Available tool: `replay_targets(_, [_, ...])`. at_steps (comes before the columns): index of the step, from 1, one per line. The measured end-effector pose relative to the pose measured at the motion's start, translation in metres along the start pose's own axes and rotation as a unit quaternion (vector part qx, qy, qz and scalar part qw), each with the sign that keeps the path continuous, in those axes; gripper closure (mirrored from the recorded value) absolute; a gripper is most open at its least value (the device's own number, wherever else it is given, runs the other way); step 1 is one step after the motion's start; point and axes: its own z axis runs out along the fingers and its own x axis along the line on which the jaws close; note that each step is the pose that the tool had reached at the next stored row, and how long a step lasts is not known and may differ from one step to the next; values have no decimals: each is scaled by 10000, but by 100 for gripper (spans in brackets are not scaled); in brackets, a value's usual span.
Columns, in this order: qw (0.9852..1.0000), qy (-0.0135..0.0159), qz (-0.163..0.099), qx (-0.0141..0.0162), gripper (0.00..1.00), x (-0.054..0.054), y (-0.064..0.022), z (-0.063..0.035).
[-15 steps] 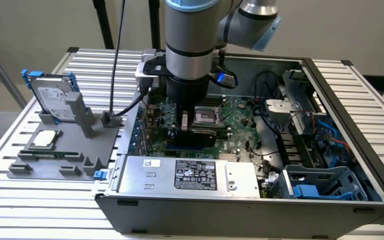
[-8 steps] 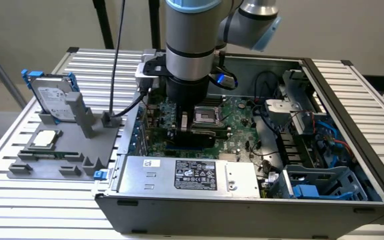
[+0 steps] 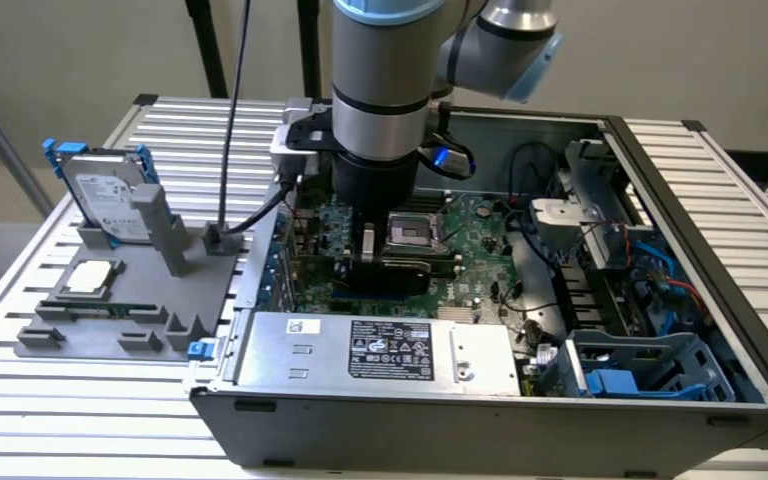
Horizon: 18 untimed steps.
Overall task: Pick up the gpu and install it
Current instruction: 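Insert the gpu into the slot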
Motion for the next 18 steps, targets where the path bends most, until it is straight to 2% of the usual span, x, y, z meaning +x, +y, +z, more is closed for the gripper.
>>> replay_targets(3, [10000, 0, 0, -3, 73, -8, 0, -31])
replay_targets(11, [10000, -10, 0, -16, 73, -9, -45, -19])
replay_targets(18, [10000, -7, 2, -76, 73, -9, -47, 13])
